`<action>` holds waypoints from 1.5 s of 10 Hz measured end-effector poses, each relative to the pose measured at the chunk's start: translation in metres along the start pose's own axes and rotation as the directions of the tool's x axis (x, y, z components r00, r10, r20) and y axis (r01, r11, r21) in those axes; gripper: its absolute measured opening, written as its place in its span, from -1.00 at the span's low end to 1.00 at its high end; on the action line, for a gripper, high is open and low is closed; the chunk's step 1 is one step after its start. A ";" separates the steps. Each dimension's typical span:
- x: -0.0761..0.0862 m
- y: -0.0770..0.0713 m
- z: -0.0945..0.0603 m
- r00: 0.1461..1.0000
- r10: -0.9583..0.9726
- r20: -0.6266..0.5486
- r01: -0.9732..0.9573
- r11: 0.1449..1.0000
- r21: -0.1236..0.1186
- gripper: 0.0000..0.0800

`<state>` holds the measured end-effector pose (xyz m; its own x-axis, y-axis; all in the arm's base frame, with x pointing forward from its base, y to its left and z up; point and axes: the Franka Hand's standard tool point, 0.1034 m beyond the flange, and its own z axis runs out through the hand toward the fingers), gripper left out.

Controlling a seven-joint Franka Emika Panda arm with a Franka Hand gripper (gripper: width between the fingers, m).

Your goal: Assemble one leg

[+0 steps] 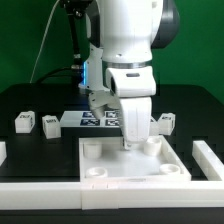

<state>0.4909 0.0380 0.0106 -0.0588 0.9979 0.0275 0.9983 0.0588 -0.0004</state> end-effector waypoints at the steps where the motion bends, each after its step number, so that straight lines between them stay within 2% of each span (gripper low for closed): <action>1: 0.010 0.003 0.001 1.000 0.016 0.002 -0.016 1.000 0.006 -0.85; 5: 0.031 0.005 0.002 0.999 0.033 0.005 -0.033 0.999 0.029 -0.85; 9: 0.028 0.003 0.002 1.000 0.008 0.002 -0.008 0.999 0.039 -0.84; 10: 0.028 0.003 0.003 1.000 0.008 0.002 -0.008 0.999 0.040 -0.64; 11: 0.028 0.003 0.003 1.000 0.008 0.002 -0.008 0.999 0.040 -0.64; 13: 0.028 0.002 0.003 1.000 0.008 0.002 -0.008 0.999 0.040 0.27; 14: 0.028 0.002 0.003 1.000 0.008 0.002 -0.008 0.999 0.041 0.51; 15: 0.028 0.002 0.003 1.000 0.009 0.002 -0.009 0.999 0.041 0.51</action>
Offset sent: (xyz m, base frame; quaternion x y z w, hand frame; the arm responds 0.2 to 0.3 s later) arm 0.0205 0.0298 0.0010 -0.0092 -0.0046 0.0174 0.9998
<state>0.4915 0.0659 0.0078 -0.0502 0.9984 0.0256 0.9978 0.0513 -0.0413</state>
